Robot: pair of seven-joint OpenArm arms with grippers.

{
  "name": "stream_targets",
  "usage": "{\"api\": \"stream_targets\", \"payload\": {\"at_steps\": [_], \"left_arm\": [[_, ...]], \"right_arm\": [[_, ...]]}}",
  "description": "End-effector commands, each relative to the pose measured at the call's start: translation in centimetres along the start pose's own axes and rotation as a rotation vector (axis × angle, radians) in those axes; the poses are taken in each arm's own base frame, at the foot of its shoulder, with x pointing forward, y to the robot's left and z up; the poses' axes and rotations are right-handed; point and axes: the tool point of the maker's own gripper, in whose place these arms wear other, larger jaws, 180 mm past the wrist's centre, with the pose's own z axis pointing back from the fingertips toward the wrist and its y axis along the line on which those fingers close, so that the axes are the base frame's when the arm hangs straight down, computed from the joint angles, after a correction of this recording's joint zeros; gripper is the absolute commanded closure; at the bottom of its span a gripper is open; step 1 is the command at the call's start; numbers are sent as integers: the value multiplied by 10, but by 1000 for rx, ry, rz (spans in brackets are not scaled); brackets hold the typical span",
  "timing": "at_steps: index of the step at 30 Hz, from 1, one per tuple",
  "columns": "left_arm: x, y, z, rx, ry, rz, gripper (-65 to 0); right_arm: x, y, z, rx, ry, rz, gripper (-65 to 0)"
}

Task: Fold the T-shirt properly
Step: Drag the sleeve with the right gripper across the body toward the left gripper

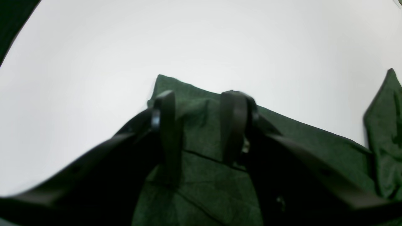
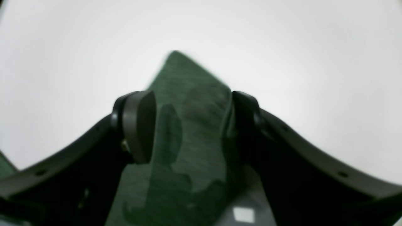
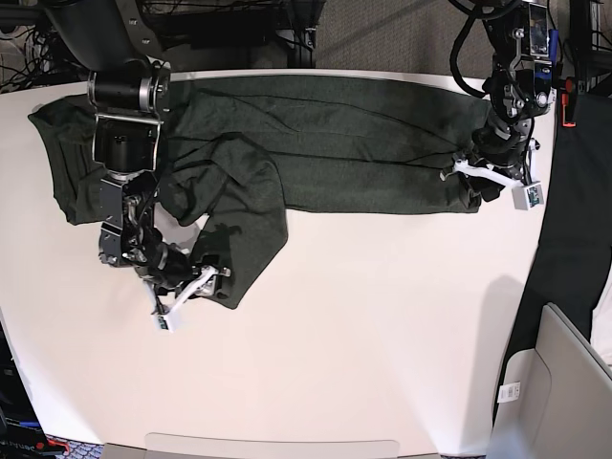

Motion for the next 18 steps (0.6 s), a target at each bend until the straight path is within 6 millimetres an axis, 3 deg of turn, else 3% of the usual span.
{"api": "stream_targets", "payload": {"at_steps": [1,5,12,18], "left_arm": [[15,-2,2,-9,-45,-19,-237],[17,-1,3,-6,-50,-20,-237],[17,0,3,-5,-51,-19,-237],[17,0,3,-5,-51,-19,-237]], "right_arm": [[-14,6,-2,6,74,14,-368],[-26,14,-4,21,135,14,-267],[-28,19,-6,35,140,11,-14],[-24,27,5,38,125,46,-2]]}}
